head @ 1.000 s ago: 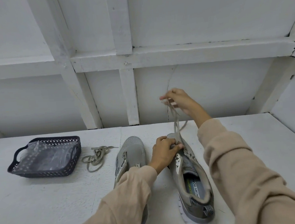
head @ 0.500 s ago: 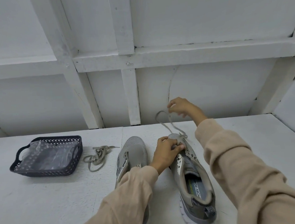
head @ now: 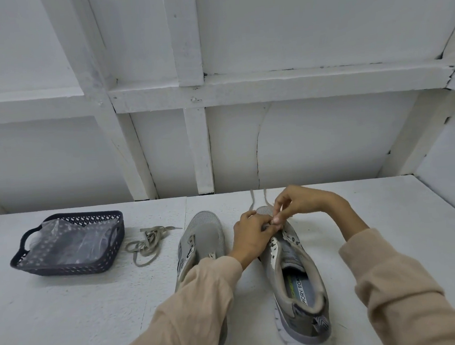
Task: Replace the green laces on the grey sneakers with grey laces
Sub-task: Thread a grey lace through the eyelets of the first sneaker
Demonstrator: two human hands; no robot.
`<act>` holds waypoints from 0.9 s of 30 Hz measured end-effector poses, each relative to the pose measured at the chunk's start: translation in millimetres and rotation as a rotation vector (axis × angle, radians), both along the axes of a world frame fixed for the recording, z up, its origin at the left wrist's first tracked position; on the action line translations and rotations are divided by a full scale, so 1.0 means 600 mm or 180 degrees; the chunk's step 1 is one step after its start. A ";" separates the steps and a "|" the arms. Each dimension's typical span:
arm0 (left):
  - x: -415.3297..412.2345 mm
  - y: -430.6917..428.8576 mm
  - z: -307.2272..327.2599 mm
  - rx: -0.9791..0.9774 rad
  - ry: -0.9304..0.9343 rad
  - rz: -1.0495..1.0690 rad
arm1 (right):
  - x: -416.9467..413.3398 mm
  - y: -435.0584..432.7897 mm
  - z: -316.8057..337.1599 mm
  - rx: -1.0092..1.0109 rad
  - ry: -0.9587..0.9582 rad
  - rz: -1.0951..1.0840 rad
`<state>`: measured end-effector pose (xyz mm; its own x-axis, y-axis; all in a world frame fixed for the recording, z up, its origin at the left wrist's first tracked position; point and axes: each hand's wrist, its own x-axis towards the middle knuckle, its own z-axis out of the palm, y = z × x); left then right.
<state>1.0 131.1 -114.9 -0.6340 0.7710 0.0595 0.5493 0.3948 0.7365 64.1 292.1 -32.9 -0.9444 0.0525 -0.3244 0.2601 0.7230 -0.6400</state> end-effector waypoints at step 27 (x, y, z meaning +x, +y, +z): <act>-0.018 0.011 0.014 0.0648 -0.1745 -0.0746 | -0.007 -0.020 0.057 0.0288 0.0364 0.0108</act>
<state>-9.6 137.6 -106.2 -0.4294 0.9007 -0.0660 0.1253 0.1318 0.9833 59.8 280.0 1.6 -0.9767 0.0443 -0.2101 0.1638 0.7862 -0.5958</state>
